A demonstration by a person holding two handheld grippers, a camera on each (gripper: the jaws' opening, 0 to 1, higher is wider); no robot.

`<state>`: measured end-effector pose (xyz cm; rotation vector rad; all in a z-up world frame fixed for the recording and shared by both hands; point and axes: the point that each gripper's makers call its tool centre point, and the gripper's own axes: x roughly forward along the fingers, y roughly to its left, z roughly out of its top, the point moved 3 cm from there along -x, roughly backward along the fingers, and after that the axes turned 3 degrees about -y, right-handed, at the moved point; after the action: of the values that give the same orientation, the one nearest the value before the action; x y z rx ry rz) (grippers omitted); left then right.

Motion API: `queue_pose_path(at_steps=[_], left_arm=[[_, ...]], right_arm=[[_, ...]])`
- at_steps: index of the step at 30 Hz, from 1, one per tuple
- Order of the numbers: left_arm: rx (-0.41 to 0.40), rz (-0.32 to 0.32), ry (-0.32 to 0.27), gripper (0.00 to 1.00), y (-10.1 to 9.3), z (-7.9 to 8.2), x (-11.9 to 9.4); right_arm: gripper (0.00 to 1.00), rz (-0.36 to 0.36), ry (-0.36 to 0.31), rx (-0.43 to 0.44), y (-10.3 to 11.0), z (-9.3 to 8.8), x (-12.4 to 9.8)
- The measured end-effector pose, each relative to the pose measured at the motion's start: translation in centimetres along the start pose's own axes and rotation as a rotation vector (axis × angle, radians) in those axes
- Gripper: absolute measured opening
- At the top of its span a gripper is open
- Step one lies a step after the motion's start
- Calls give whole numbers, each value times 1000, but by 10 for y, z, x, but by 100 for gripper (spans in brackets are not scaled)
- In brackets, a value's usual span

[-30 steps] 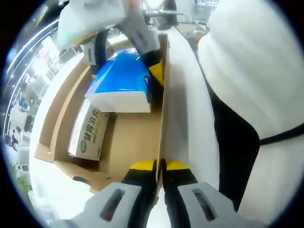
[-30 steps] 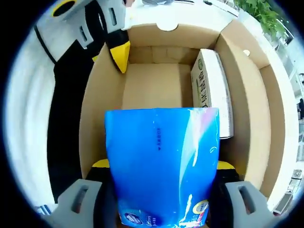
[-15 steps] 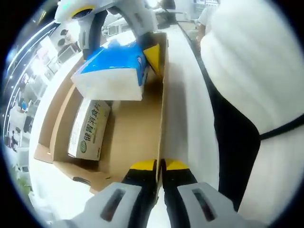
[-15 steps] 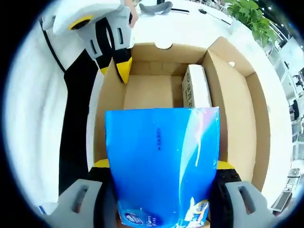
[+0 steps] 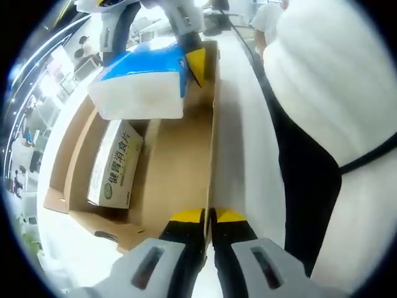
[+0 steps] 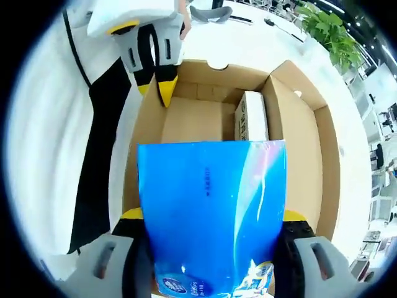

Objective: Operate the shoe box by opening the lid, removing the specified soft item, and placing it in the target area until the item is outside and the box remains undamaged.

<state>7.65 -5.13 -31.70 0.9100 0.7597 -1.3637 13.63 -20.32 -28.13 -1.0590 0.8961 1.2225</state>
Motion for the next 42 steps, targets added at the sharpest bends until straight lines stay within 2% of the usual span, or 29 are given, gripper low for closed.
queue_pose_path(at_steps=[12,18,20,37,42], left_arm=[[-6,3,8,4,0,-3,3],[-7,4,9,4,0,-1,1],[-7,5,9,4,0,-1,1],[-6,7,3,4,-1,0,-1],[-5,9,1,4,-1,0,-1]], right_arm=[[78,-39,-14,-48,-5,0,-16],[78,-52,-29,-30,-5,2,-21],[78,-58,-10,-22,-4,0,-23],[78,-103,-2,-52,-8,-9,-39],[78,-123,-13,-25,-8,-10,-44]])
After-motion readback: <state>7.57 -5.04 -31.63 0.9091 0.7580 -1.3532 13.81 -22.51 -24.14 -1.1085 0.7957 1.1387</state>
